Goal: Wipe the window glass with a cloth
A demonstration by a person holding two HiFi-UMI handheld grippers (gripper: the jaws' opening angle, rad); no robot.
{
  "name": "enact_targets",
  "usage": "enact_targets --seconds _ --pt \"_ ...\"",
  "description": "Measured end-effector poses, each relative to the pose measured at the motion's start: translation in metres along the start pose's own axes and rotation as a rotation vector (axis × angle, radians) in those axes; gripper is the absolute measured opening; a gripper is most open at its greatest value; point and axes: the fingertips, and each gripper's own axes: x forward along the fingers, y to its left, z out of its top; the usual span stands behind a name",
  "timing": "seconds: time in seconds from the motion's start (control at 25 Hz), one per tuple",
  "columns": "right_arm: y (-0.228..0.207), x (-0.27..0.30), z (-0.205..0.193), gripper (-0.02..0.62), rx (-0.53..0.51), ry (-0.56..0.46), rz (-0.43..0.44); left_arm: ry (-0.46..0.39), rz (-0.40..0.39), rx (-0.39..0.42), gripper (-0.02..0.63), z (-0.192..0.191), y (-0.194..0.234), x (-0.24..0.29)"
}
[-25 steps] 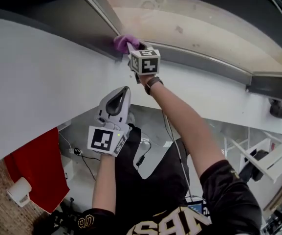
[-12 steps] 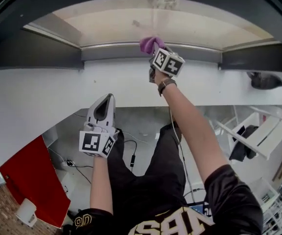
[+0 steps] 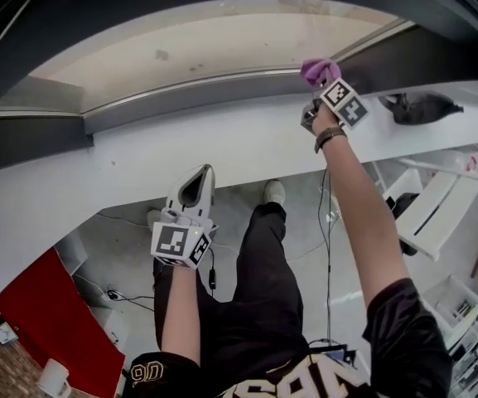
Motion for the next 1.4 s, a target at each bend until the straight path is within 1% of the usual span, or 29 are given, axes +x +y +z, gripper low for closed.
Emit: enact_targets --seconds 0.08,0.12,0.16,0.2,0.24,0.32,0.44,0.56,0.68,0.76,0.8,0.88,0.92,1.0,1.08,1.12,1.16,1.24,1.28,1.4 --pt "0.016 -0.001 -0.007 0.083 -0.024 0.005 0.038 -0.018 0.008 -0.020 0.012 0.007 0.004 0.003" --pt "0.031 -0.002 -0.019 0.083 -0.041 0.017 0.069 -0.038 0.021 -0.044 0.011 0.013 0.011 0.001" --pt "0.049 -0.003 -0.038 0.083 -0.064 0.040 0.109 -0.067 0.044 -0.078 0.012 0.022 0.023 -0.003" --pt "0.070 -0.007 -0.064 0.083 -0.094 0.076 0.151 -0.097 0.075 -0.109 0.012 0.030 0.038 -0.009" --pt "0.093 -0.012 -0.096 0.083 -0.127 0.123 0.194 -0.120 0.110 -0.123 0.012 0.037 0.055 -0.018" --pt "0.145 -0.026 -0.168 0.083 -0.186 0.225 0.287 -0.137 0.171 -0.090 0.012 0.047 0.087 -0.038" --pt "0.242 -0.044 -0.260 0.083 -0.245 0.326 0.449 -0.133 0.209 0.007 0.012 0.058 0.129 -0.069" --pt "0.348 -0.058 -0.329 0.083 -0.311 0.379 0.616 -0.101 0.247 0.089 0.012 0.058 0.175 -0.107" --pt "0.450 -0.071 -0.386 0.083 -0.352 0.414 0.774 -0.057 0.327 0.171 0.011 0.055 0.221 -0.147" --pt "0.510 -0.074 -0.419 0.083 -0.334 0.445 0.867 -0.062 0.378 0.171 0.011 0.054 0.246 -0.170" --pt "0.534 -0.074 -0.435 0.083 -0.311 0.467 0.897 -0.069 0.397 0.162 0.011 0.054 0.254 -0.181" --pt "0.564 -0.067 -0.460 0.083 -0.257 0.509 0.903 -0.080 0.422 0.145 0.012 0.051 0.263 -0.201" --pt "0.571 -0.060 -0.464 0.083 -0.225 0.517 0.883 -0.087 0.431 0.134 0.012 0.051 0.265 -0.208" --pt "0.570 -0.043 -0.456 0.082 -0.141 0.511 0.819 -0.103 0.440 0.108 0.011 0.050 0.266 -0.218" --pt "0.550 -0.029 -0.432 0.083 -0.075 0.496 0.755 -0.111 0.439 0.075 0.012 0.048 0.264 -0.218" --pt "0.533 -0.026 -0.419 0.083 -0.067 0.488 0.733 -0.111 0.432 0.056 0.011 0.046 0.259 -0.213" --pt "0.510 -0.023 -0.405 0.083 -0.073 0.478 0.714 -0.109 0.418 0.040 0.011 0.044 0.251 -0.206" --pt "0.449 -0.014 -0.368 0.083 -0.075 0.453 0.663 -0.106 0.373 0.019 0.012 0.040 0.225 -0.180" --pt "0.413 -0.007 -0.345 0.083 -0.046 0.439 0.630 -0.107 0.348 0.009 0.012 0.040 0.209 -0.163" --pt "0.294 0.014 -0.267 0.083 0.113 0.380 0.519 -0.123 0.284 -0.019 0.011 0.040 0.154 -0.108"
